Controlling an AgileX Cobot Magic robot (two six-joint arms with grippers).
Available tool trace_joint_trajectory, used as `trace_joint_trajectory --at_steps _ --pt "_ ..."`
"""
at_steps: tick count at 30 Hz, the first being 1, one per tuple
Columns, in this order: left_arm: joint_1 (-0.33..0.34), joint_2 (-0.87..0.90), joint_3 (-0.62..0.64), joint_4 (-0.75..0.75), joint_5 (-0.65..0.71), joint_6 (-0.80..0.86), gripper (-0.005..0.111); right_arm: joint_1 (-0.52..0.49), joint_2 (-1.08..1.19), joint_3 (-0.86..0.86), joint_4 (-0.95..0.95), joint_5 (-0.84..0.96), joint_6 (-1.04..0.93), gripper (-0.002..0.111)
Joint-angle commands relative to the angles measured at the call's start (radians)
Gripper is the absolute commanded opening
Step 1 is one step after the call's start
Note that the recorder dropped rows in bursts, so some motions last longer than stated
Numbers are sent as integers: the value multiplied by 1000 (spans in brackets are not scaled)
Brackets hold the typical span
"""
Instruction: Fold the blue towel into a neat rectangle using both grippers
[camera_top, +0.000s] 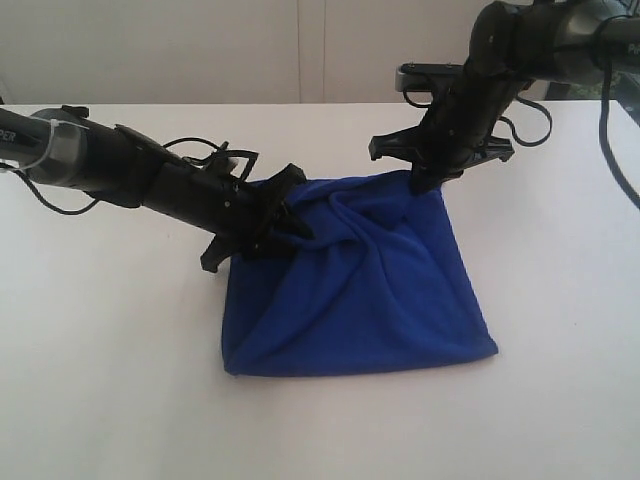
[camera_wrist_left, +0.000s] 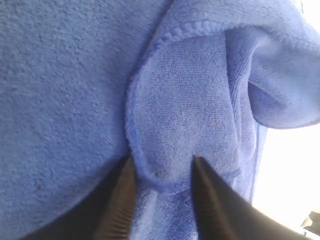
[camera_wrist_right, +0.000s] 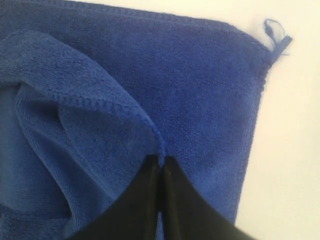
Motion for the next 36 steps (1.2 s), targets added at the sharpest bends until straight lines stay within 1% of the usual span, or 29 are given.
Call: trace_joint_trajectory --at_steps 1,3,5,13,16,20,22,26,32,34,36 --pt "1 1 -3 -19 22 -4 24 -5 -11 2 0 -6 -1 0" --pt "1 1 -3 -19 22 -4 17 -5 -11 2 0 -6 -1 0" --pt "1 1 -3 -19 22 -4 13 -5 -11 2 0 -6 -1 0" --pt "1 1 -3 -16 20 13 13 -5 -11 2 0 -11 -1 0" --pt "3 -15 -3 -14 18 92 12 -5 -14 2 0 -18 -1 0" --pt "32 -71 -3 22 42 234 0 -5 -45 2 -2 -11 -5 0" --pt "52 -114 -3 74 52 297 0 -5 -73 2 -10 1 -13 0" --pt "82 -205 -3 220 95 347 0 -5 -129 2 -24 65 -75 0" --pt "84 -323 -3 541 210 378 0 -3 -205 2 -24 180 -192 0" --pt "84 -359 -3 594 233 406 0 -3 -237 2 -24 214 -216 0" --pt "84 -395 -3 616 240 418 0 -3 -270 2 -24 245 -221 0"
